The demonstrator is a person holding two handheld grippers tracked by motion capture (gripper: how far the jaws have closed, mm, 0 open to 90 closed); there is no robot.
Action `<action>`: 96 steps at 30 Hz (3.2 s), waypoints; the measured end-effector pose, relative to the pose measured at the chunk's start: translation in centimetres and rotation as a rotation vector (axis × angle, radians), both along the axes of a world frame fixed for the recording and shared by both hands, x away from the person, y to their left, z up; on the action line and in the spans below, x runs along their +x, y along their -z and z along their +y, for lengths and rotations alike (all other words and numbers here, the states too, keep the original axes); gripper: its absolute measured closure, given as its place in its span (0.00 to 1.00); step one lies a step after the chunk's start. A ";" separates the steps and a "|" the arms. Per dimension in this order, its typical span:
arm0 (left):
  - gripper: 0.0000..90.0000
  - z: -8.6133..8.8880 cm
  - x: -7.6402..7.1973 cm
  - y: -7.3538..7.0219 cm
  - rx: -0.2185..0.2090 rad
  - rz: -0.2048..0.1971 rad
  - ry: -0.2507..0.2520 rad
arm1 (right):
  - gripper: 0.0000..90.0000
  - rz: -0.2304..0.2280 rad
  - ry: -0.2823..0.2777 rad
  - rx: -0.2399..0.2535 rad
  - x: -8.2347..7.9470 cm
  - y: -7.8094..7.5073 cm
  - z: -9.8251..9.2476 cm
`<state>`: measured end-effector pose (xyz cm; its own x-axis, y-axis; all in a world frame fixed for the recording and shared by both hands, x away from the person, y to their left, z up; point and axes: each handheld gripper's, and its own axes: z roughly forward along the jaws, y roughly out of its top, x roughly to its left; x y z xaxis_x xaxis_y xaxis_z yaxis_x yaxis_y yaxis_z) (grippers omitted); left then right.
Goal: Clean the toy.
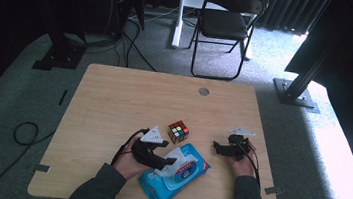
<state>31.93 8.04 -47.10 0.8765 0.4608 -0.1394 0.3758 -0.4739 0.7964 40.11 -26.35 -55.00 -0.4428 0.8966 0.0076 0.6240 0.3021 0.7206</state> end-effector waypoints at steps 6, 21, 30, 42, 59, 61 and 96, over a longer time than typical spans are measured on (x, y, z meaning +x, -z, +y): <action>0.32 -0.6 0.2 1.2 0.032 0.023 0.007 | 0.13 0.000 0.000 0.000 0.0 0.0 0.0; 0.55 -0.9 0.2 1.9 0.041 0.055 0.058 | 0.13 0.000 -0.001 0.000 0.0 0.0 0.0; 0.66 -1.2 -0.4 1.3 0.074 -0.019 0.069 | 0.13 0.000 -0.001 0.000 0.0 0.0 0.0; 0.96 -1.3 -0.8 0.9 0.044 -0.036 0.124 | 0.13 -0.002 -0.002 -0.001 0.0 0.0 0.0; 0.99 0.1 -0.4 0.0 -0.006 -0.079 0.042 | 0.13 -0.001 -0.001 0.000 0.0 0.0 0.0; 0.99 0.2 -0.3 -0.1 -0.012 -0.080 0.035 | 0.13 0.000 -0.001 0.000 0.0 0.0 0.0; 0.99 3.2 0.7 -1.7 -0.069 -0.145 -0.139 | 0.13 0.000 -0.001 0.000 0.0 0.0 0.0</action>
